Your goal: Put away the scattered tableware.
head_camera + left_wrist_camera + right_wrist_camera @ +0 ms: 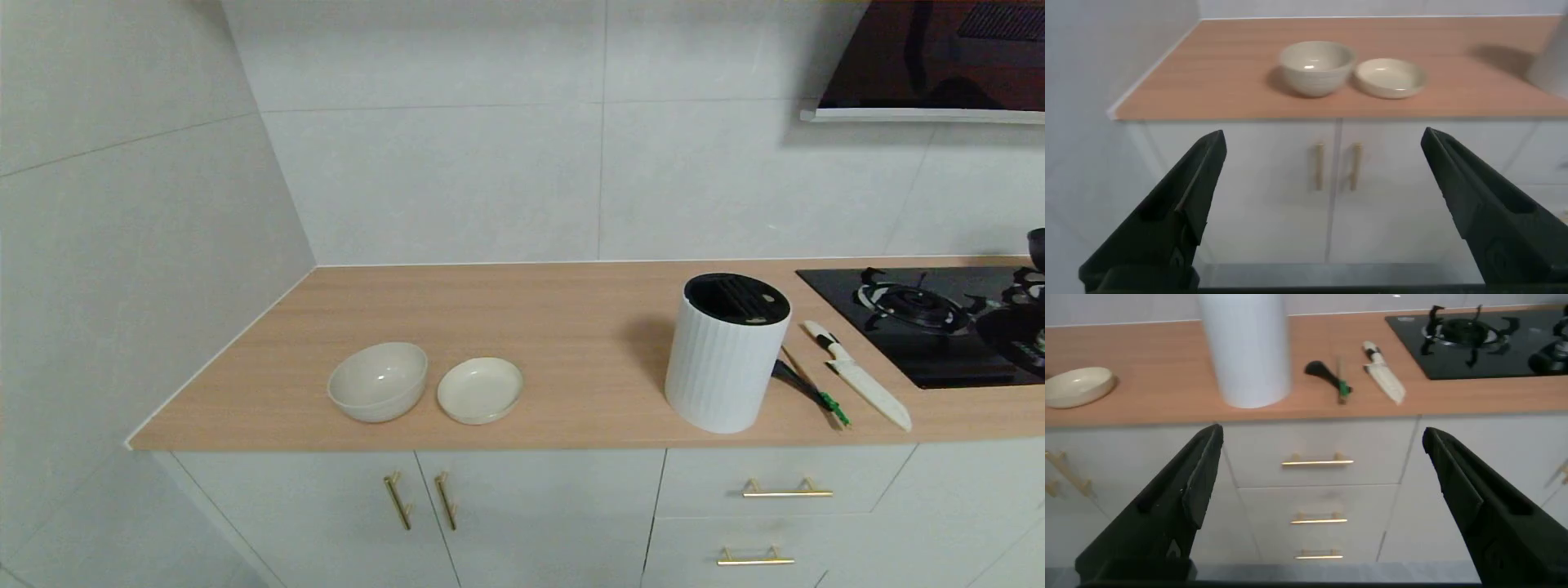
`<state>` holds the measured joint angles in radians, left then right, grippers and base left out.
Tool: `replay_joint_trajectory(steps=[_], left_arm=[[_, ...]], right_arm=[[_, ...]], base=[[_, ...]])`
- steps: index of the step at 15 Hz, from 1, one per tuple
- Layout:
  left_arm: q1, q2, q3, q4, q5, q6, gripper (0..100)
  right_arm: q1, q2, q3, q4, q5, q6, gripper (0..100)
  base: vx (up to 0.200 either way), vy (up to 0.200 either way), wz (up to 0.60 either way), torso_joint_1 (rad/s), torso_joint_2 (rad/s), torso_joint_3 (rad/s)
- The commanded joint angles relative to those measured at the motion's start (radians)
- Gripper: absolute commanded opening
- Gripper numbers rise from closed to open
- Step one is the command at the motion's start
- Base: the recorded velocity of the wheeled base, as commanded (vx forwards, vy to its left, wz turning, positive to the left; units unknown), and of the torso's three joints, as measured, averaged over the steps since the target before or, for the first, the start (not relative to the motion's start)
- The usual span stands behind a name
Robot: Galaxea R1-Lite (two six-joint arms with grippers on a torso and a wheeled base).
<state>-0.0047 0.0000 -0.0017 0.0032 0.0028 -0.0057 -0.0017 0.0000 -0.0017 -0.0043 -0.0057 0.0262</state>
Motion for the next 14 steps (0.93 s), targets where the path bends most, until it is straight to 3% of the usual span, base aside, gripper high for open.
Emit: replay_joint_trajectory(steps=[1, 14], left_arm=[[0.000, 0.000, 0.000, 0.000, 0.000, 0.000, 100], [0.000, 0.000, 0.000, 0.000, 0.000, 0.000, 100]], right_arm=[[0.000, 0.000, 0.000, 0.000, 0.000, 0.001, 100], [0.000, 0.000, 0.000, 0.000, 0.000, 0.000, 100]], base=[[0.000, 0.200, 0.00, 0.002, 0.00, -0.007], [0.000, 0.200, 0.00, 0.003, 0.00, 0.002]])
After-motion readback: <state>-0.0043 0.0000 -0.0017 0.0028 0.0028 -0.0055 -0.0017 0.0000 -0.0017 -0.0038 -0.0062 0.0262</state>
